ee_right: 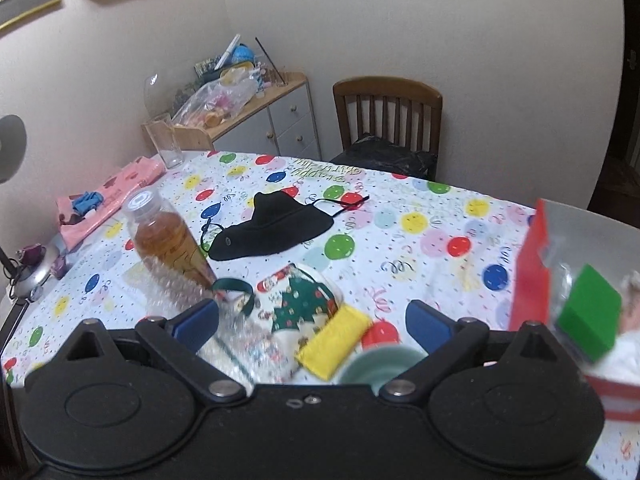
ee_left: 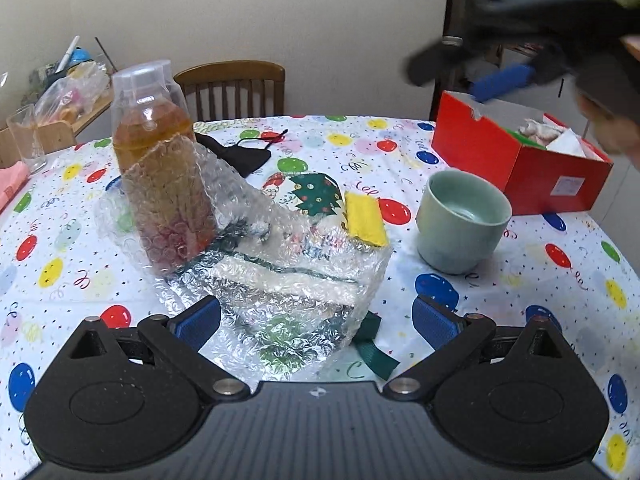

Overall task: Organize soft objects
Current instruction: 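Withdraw both grippers from the box back over the table, then grasp the bubble wrap with the left gripper while the right grasps the yellow cloth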

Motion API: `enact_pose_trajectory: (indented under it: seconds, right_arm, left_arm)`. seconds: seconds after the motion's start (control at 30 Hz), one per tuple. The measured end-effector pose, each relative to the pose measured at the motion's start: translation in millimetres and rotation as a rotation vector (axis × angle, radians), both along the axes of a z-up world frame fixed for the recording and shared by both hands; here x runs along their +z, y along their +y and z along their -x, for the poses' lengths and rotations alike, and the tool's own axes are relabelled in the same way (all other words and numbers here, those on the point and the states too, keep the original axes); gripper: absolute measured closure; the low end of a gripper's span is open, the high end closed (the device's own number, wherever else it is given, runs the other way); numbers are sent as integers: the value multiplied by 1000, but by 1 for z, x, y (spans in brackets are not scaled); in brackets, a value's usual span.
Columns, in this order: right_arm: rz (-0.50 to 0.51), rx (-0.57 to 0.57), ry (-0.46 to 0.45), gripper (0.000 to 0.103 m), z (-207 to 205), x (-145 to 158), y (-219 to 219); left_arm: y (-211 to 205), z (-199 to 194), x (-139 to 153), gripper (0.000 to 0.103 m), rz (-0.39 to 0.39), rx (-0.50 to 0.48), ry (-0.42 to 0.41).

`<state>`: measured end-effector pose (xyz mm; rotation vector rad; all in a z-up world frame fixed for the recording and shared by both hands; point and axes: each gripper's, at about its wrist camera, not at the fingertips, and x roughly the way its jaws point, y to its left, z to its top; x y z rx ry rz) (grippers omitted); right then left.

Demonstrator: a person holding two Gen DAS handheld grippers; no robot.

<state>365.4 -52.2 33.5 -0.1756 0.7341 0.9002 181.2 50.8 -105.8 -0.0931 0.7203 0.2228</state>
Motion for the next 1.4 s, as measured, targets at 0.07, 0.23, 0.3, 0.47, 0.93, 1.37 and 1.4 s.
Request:
enact_pose_trajectory:
  seconds: [0.07, 0.23, 0.3, 0.47, 0.93, 1.37, 1.4]
  right_arm:
    - [22, 6, 22, 7, -10, -4, 17]
    - [104, -31, 115, 12, -36, -29, 51]
    - [141, -51, 157, 14, -46, -41, 62]
    - [235, -106, 236, 22, -65, -68, 79]
    - [385, -113, 299, 37, -84, -106, 104]
    - [380, -102, 345, 46, -84, -119, 106]
    - [381, -104, 342, 48, -84, -119, 106]
  left_arm:
    - [3, -2, -3, 1, 0, -7, -1]
    - [14, -11, -12, 1, 31, -6, 5]
    - [20, -14, -17, 1, 48, 0, 13]
    - [29, -21, -27, 2, 81, -3, 35]
    - [48, -40, -40, 12, 191, 6, 51]
    - [60, -40, -44, 52, 230, 51, 56]
    - [61, -39, -44, 58, 235, 56, 56]
